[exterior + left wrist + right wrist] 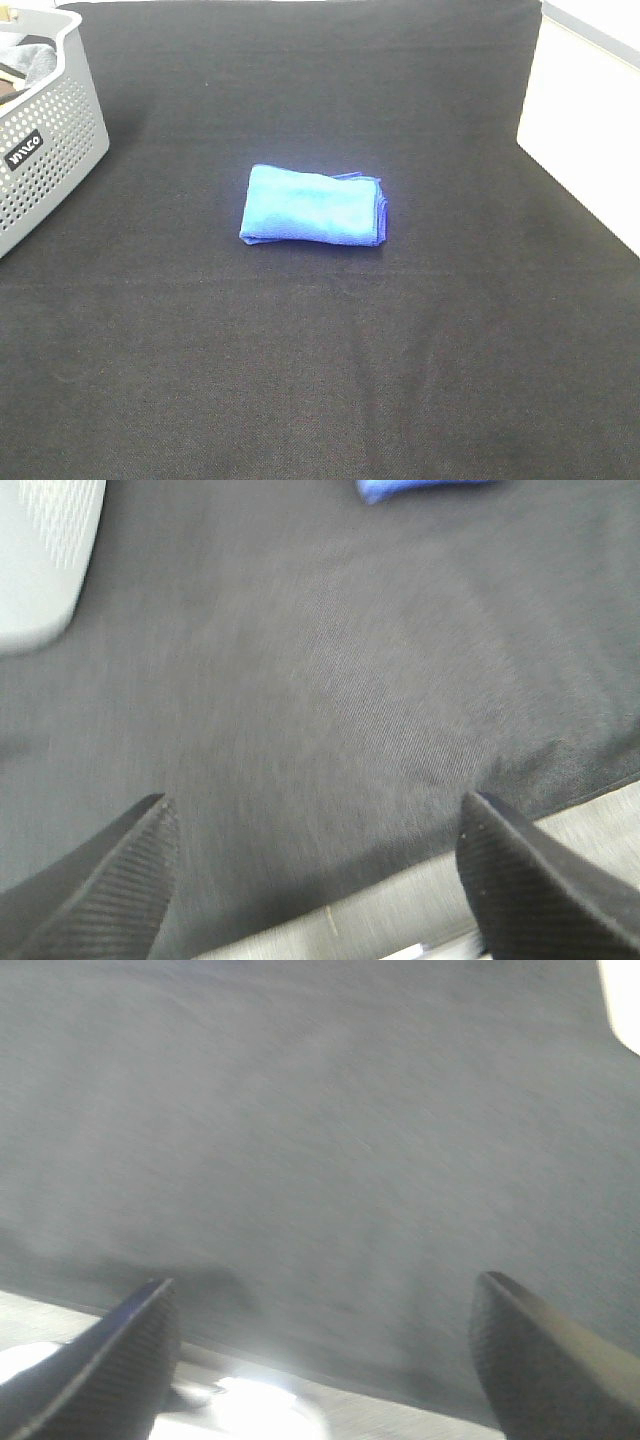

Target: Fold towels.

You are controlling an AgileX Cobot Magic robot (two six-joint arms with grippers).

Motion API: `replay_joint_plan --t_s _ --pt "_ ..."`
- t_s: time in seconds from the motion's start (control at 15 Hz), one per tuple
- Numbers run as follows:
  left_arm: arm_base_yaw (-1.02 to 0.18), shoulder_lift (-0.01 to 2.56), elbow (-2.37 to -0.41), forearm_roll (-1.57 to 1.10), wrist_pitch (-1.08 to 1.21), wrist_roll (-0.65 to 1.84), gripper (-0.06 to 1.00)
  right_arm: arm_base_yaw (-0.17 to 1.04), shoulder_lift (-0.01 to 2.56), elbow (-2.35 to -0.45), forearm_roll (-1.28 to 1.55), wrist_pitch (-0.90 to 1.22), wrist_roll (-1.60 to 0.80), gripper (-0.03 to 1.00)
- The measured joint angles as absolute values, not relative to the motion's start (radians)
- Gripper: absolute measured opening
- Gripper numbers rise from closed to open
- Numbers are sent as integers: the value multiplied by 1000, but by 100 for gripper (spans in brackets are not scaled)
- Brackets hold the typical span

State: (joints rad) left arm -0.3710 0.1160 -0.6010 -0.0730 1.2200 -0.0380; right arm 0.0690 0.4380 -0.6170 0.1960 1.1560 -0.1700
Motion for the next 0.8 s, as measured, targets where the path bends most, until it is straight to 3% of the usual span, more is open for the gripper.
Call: replay_joint_plan --t_s 0.33,0.8 --pt "-371 27 -539 -148 1156 85 73 69 244 -545 122 1152 -155 76" --pt "-371 27 -501 -148 1059 93 73 69 235 -511 122 1076 -153 76"
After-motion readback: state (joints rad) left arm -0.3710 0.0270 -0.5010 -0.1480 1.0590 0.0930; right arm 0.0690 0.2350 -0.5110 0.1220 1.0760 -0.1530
